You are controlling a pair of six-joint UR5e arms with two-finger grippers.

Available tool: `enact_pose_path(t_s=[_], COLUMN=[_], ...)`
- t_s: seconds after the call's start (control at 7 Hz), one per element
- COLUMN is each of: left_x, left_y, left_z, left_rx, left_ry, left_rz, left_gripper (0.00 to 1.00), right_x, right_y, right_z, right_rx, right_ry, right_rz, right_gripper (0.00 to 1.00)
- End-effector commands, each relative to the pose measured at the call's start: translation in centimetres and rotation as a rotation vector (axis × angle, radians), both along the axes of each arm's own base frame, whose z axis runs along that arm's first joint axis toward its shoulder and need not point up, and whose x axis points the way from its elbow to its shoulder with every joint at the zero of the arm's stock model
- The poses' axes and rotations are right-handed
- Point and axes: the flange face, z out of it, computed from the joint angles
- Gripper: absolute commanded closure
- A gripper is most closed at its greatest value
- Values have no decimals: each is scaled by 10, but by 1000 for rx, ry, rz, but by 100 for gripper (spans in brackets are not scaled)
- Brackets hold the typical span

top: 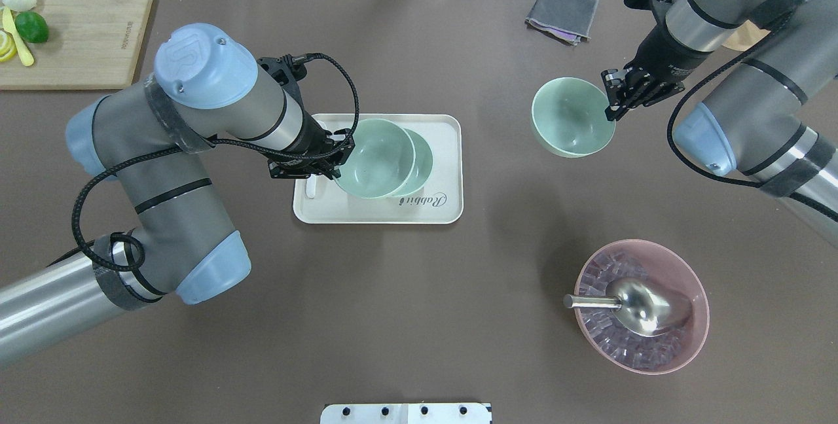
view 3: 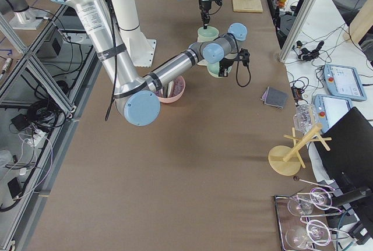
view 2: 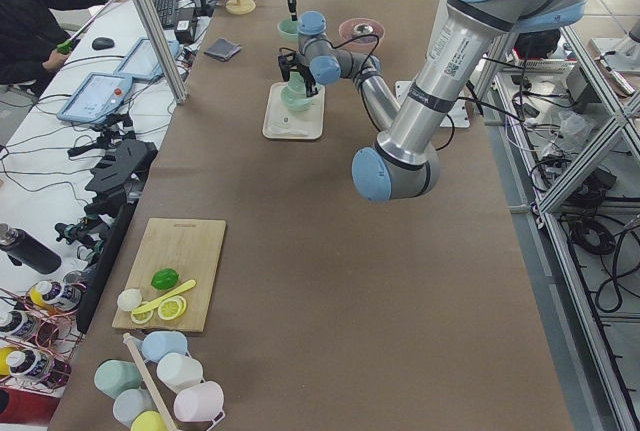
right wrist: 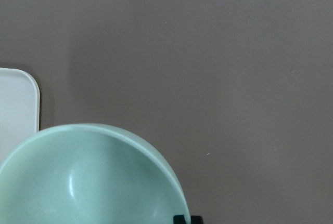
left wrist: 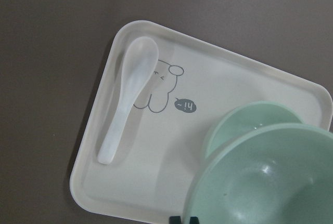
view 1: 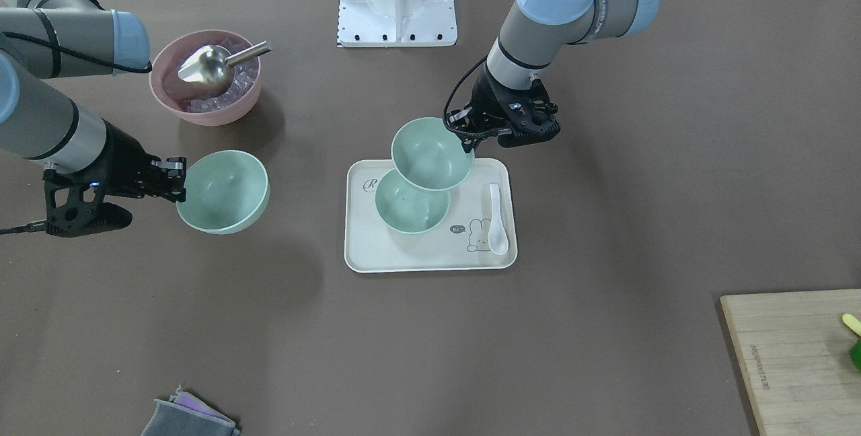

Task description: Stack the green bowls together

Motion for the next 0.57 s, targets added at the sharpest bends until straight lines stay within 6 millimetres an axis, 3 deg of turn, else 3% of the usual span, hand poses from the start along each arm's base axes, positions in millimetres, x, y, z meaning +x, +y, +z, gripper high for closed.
enact_pose_path(t_s=[0.0,0.43], left_x=[7,18], left_y=[-1,-13], left_z=[0,-11], left_rx=[-4,12], left_ry=[-7,-19], left_rz=[-1,-25], left_gripper=[100,100], right_x=[1,4], right_y=[-1,-2], right_z=[0,0], right_rx=[1,3], right_ry=[1,2], right_rz=[3,9], right_gripper=[100,100])
